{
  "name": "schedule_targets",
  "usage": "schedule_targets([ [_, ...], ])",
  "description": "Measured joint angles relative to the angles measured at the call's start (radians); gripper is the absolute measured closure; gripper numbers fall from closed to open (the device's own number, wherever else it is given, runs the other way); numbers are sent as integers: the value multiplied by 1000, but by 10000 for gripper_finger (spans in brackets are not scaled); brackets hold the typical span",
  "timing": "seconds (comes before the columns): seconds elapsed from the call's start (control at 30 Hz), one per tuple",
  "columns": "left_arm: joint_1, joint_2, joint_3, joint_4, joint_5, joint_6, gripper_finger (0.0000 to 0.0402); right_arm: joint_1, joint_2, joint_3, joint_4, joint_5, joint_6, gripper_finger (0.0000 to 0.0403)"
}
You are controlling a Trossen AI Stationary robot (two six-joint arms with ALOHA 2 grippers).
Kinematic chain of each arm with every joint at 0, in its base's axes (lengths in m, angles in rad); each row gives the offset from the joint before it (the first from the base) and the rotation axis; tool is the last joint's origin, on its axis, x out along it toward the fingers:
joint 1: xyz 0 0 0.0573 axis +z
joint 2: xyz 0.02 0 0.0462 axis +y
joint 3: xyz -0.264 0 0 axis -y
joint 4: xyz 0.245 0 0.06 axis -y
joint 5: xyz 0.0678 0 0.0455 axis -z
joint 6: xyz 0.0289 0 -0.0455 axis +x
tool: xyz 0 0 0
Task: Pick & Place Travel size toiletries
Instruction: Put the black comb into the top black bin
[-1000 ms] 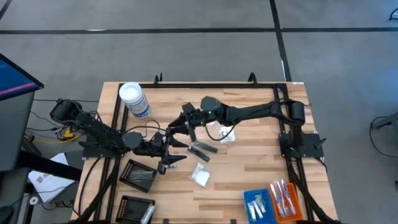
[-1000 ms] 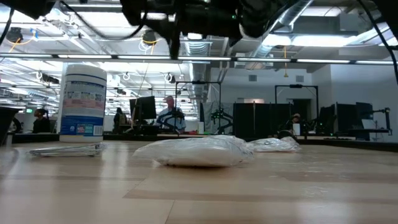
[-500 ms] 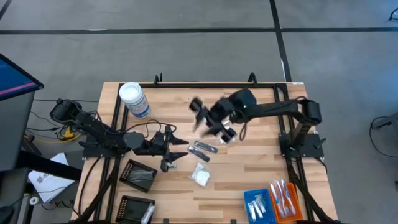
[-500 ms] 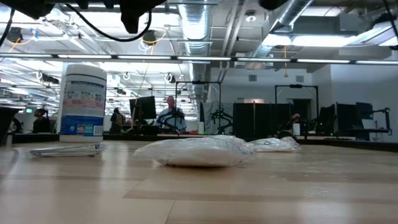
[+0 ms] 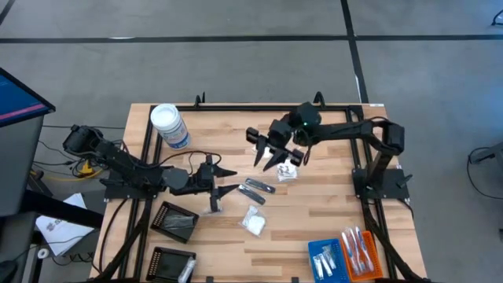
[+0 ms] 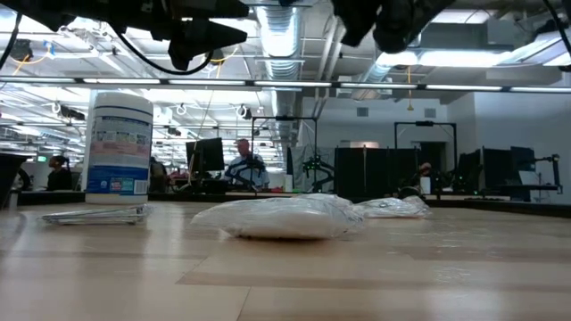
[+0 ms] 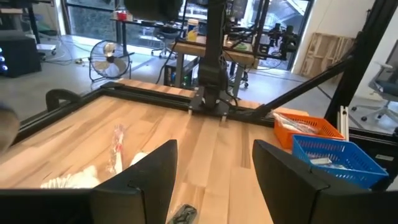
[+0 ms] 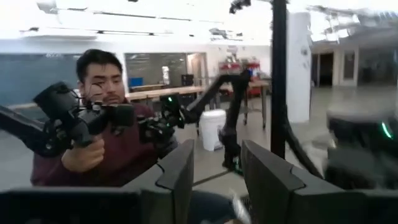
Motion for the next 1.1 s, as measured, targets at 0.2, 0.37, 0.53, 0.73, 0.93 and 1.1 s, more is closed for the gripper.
schedule_targets([
  [0.2, 7, 0, 0, -12, 0, 2, 197, -80, -20, -59, -49, -49, 76, 276],
  [0.37, 25, 0, 0, -31, 0, 3, 197, -109, -23, -71, -171, -75, 75, 276],
  [0.53, 28, 0, 0, -45, 0, -3, 197, -115, -23, -71, -391, -73, -18, 276],
  [0.73, 28, 0, 0, -45, 0, 1, 197, -146, -107, -70, -880, 120, -320, 282],
  [0.93, 45, 0, 0, -46, 0, 4, 197, -115, -293, -30, -1455, 753, -621, 284],
  [1.1, 57, 0, 0, -63, 0, 22, 197, -46, -377, -57, -1610, 882, -600, 284],
])
